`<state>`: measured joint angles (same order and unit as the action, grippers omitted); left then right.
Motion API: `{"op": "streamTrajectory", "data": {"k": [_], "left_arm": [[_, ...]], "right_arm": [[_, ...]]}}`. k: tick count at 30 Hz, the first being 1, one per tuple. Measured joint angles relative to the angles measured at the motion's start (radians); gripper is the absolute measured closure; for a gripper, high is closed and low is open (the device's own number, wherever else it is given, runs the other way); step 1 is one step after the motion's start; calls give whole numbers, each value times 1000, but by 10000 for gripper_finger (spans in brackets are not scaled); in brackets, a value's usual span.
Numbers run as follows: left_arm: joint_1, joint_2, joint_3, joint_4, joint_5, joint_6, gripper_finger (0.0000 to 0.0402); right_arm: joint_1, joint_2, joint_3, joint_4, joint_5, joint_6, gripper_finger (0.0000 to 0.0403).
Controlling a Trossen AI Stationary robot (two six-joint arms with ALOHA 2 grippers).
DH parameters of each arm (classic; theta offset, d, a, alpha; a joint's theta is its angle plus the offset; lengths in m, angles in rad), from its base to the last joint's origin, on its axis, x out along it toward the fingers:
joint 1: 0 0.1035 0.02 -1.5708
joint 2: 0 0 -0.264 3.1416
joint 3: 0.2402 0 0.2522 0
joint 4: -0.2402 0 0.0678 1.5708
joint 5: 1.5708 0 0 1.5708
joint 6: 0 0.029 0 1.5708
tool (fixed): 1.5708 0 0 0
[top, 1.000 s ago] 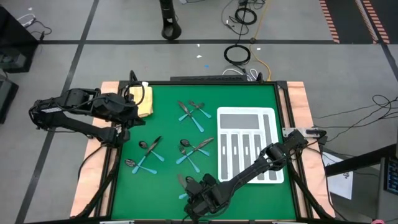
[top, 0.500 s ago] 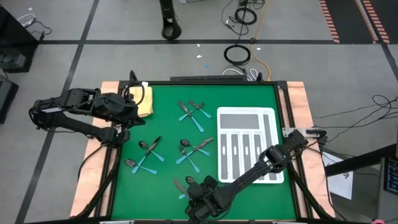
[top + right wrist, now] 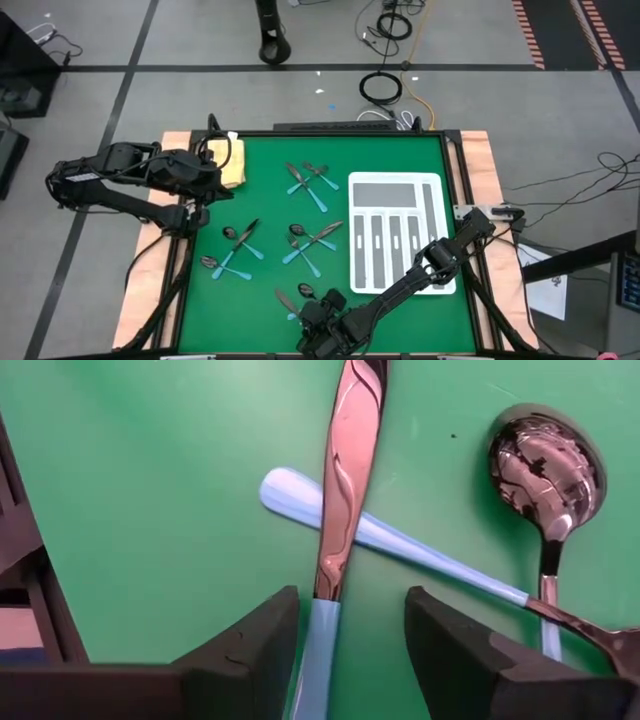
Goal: Sort silverware
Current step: Put the bottom blue knife into the tray
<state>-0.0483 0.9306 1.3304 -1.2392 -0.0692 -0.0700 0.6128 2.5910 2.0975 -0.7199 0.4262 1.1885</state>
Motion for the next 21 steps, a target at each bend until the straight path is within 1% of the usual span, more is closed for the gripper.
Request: {"op": "streamTrajectory", "data": {"k": [5,11,17,21], "left_arm": [[0,0,0,0,0,0,381],[0,0,0,0,-5,6,381],[0,0,0,0,-20,8,381],[0,0,0,1,-20,8,381]], "right_arm": [[16,11,0,-31,-9,-9,288],[21,10,0,-63,-26,-21,385],[21,6,3,-67,-25,17,398],[20,5,61,-114,3,39,400]]}}
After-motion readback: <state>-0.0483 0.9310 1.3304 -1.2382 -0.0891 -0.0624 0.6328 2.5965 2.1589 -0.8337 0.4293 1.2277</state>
